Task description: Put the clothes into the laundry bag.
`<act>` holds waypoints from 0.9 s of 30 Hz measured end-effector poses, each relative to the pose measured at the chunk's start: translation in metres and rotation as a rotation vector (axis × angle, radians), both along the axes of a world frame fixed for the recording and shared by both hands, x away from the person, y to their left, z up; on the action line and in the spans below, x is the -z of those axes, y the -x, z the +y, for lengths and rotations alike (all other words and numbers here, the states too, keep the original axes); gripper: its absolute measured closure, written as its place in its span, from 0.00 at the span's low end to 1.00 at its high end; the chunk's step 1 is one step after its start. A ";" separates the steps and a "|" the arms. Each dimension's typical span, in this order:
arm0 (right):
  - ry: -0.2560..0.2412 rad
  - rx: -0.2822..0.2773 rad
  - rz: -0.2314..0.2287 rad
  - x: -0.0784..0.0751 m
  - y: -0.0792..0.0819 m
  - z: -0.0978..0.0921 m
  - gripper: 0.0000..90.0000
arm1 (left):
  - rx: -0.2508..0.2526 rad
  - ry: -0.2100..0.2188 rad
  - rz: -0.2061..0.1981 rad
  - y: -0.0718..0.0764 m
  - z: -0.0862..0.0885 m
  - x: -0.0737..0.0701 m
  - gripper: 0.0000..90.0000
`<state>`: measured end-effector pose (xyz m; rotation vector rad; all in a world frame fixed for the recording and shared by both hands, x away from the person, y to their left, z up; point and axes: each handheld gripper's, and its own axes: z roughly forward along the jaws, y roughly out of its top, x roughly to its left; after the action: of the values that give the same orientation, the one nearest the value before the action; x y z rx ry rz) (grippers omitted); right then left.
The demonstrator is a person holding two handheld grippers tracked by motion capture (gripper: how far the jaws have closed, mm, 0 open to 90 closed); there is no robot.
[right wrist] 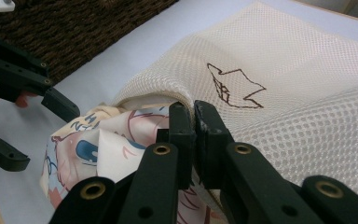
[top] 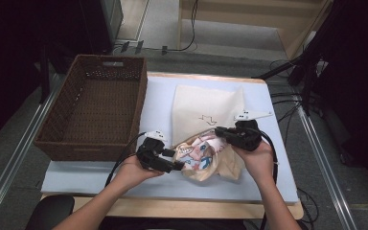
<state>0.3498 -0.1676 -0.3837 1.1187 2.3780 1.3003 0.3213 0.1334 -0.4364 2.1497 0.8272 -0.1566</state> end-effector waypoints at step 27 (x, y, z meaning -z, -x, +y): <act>0.008 -0.007 0.002 0.001 0.001 0.005 0.98 | -0.034 0.059 0.044 -0.008 -0.018 0.018 0.88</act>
<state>0.3492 -0.1630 -0.3851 1.1107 2.3884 1.2919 0.3292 0.1157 -0.4546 2.0826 0.8732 -0.2093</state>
